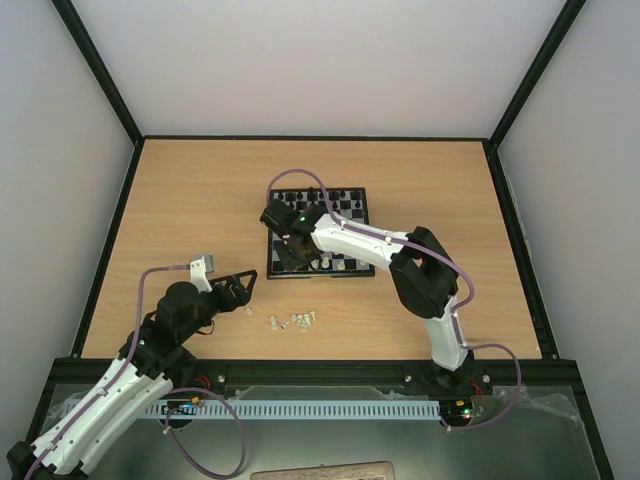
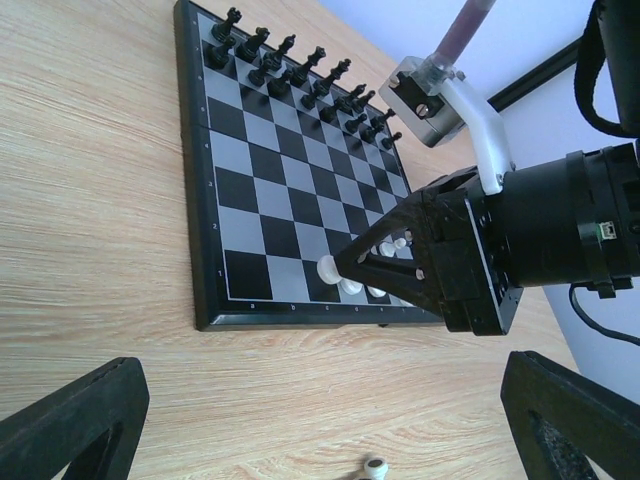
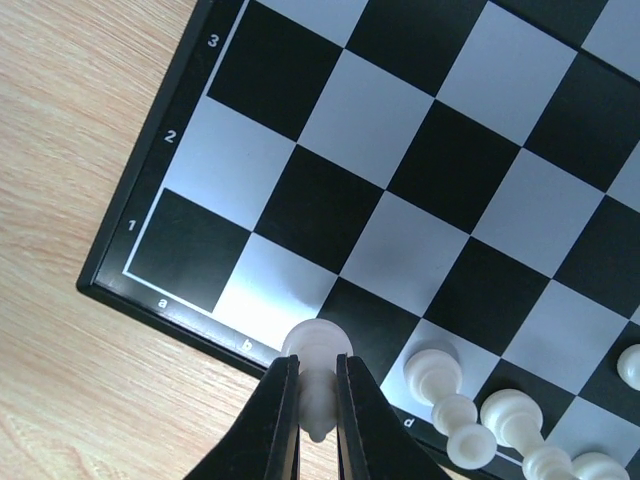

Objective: Set up the chess pieces on the board
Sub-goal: Place the chess piece on the chessboard, then pick up the chess piece at the center of the board, then place the chess piece on the chessboard, then adjust the chess piece on the chessboard.

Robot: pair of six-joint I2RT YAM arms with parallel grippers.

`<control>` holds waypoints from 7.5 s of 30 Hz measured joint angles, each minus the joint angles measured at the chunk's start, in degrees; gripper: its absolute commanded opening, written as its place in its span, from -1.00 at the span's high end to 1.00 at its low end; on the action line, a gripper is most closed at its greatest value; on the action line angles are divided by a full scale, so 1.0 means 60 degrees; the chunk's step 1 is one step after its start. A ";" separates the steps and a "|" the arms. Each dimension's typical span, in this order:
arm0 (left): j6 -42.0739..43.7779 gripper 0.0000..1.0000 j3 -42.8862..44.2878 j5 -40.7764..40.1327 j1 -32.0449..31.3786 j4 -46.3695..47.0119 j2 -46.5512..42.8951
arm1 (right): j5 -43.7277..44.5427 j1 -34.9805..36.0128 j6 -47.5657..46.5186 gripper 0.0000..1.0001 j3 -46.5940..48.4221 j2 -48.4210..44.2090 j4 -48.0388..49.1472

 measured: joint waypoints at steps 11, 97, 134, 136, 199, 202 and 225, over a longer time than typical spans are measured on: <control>0.0004 -0.99 0.0000 0.0000 0.0000 -0.0044 0.0000 | 0.0372 0.0000 0.0000 0.82 0.0211 0.0430 -0.0295; 0.0182 -0.99 0.0499 -0.0470 0.0000 -0.0029 0.1126 | -0.0583 0.3034 0.0692 0.53 -0.5093 -0.2554 0.2313; 0.0175 -0.99 0.0310 -0.0390 0.0004 0.0127 0.1202 | 0.1552 -0.1854 0.0550 0.86 -0.4918 -0.4342 0.0874; 0.0186 -0.99 0.0310 -0.0382 0.0000 0.0146 0.1297 | 0.1501 -0.1923 0.0492 0.86 -0.4736 -0.4007 0.0889; 0.0189 -0.99 0.0302 -0.0350 0.0000 0.0474 0.1679 | 0.0368 -0.1024 0.0503 0.71 -0.5136 -0.3668 0.1698; 0.0189 -0.99 0.0302 -0.0350 0.0000 0.0470 0.1650 | 0.0452 -0.1024 0.0503 0.71 -0.5133 -0.3391 0.1763; 0.0189 -0.99 0.0284 -0.0401 0.0000 0.0452 0.1552 | 0.0565 -0.1341 0.0455 0.73 -0.4860 -0.2783 0.2106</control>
